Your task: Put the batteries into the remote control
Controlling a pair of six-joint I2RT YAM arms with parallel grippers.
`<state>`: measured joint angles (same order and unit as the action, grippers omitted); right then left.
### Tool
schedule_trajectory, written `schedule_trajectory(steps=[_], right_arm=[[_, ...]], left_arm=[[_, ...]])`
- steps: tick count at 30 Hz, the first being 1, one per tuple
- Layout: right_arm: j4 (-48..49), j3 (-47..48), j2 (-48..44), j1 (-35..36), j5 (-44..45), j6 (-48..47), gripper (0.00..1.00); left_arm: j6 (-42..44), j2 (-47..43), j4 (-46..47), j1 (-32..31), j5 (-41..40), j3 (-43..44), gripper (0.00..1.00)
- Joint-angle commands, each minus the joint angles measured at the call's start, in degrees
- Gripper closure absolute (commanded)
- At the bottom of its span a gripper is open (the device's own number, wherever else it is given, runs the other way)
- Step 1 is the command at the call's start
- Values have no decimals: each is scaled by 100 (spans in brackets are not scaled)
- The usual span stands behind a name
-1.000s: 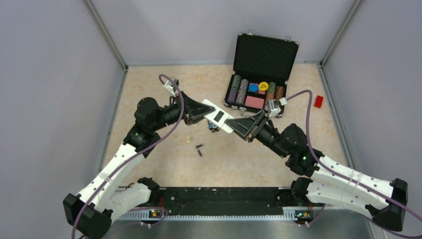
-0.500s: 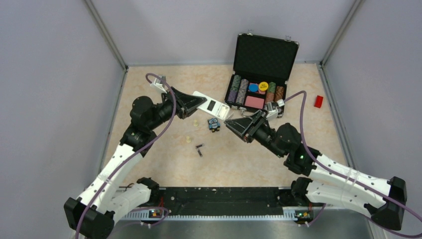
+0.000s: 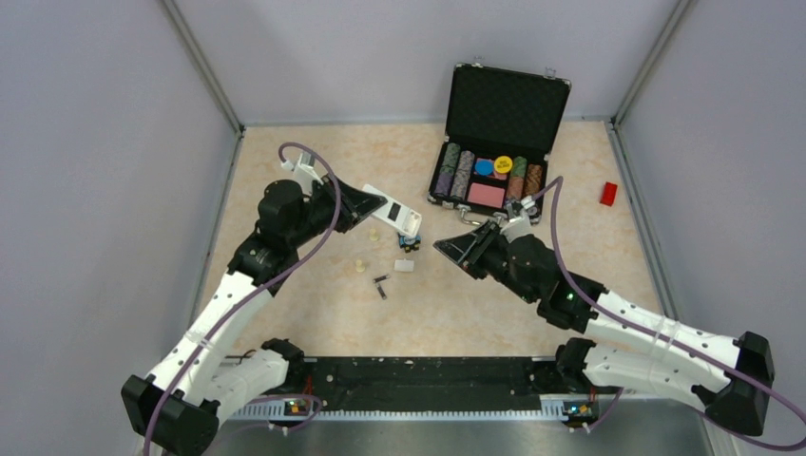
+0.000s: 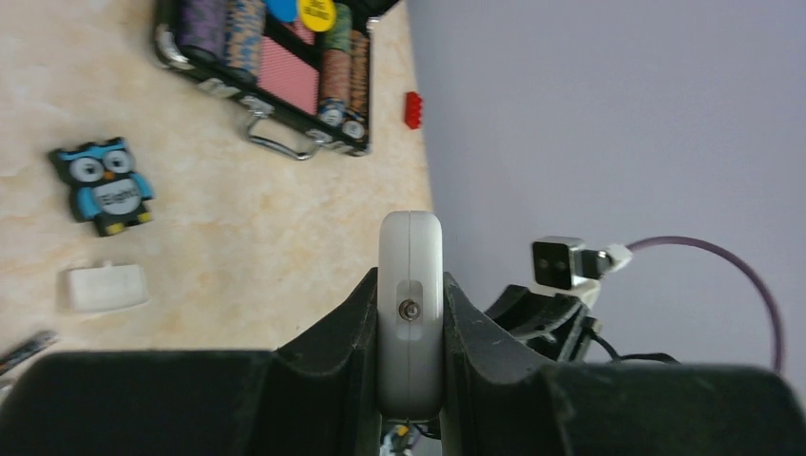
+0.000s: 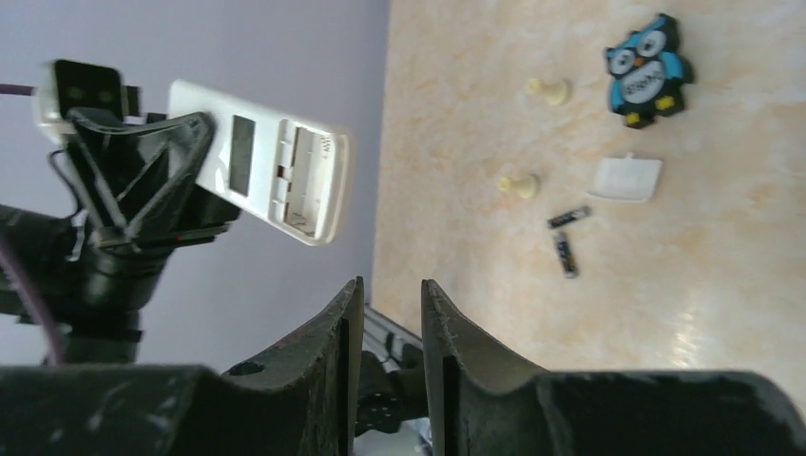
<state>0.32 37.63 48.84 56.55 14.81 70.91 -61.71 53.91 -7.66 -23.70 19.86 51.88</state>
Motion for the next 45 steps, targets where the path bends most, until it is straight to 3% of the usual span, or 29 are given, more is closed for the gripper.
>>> schedule_trajectory(steps=[1, 6, 9, 13, 26, 34, 45], right_arm=[[-920, 204, 121, -56, 242, -372, 70], [-1492, 549, 871, -58, -91, -1350, 61], [-1481, 949, 1706, -17, -650, -2171, 57], [-1522, 1726, 2899, 360, -717, -3027, 55], [-1713, 3543, 5564, 897, -397, -3945, 52], [-2447, 4531, 6561, 1058, -76, -4140, 57], [-3071, 4878, 7151, 1164, 255, -4133, 69]], left_arm=[[945, -96, -764, -2, -785, 213, 100], [1418, -225, -1429, 5, -1472, 328, 100], [1717, -325, -1893, 11, -1890, 527, 100], [2128, -577, -2485, 5, -2674, 918, 100], [2575, -1640, -3815, 0, -4196, 1668, 100], [2455, -2034, -3897, 3, -4286, 1823, 100], [2369, -2123, -3914, -3, -4198, 2000, 100]])
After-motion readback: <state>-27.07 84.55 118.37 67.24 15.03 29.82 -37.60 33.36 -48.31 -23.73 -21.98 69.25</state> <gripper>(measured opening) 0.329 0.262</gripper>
